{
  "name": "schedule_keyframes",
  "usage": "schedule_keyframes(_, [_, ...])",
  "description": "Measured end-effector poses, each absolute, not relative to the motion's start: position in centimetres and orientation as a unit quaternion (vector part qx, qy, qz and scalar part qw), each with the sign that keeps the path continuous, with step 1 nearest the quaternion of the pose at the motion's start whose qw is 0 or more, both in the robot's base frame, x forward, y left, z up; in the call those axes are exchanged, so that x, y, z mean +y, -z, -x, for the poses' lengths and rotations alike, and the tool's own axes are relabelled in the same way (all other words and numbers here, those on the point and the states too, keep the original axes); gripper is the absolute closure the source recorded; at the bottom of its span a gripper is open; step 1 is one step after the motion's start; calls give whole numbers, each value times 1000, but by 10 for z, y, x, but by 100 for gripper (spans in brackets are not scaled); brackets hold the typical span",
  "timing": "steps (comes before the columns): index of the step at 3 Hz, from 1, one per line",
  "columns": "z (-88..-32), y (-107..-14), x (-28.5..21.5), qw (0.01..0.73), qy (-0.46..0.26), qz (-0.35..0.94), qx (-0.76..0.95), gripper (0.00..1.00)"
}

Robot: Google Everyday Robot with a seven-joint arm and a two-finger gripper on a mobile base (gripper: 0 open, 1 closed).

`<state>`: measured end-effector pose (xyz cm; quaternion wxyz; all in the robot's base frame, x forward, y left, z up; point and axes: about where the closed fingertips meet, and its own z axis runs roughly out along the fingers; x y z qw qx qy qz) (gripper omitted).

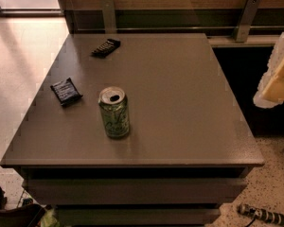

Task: Move green can near rxbar chocolate

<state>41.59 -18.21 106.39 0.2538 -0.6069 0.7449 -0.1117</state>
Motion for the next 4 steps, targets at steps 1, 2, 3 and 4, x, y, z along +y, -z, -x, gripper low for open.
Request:
schedule_keyframes(1, [-416,-1064,-182,254,112,607,745,0])
schedule_keyframes(2, [-411,-1069,-177,264,107,609,740,0])
schedule_keyframes(3, [-410,-1046,-169,286,49,605,742,0])
schedule_keyframes(4, [-418,-1028,-145,320,-23,598,735,0])
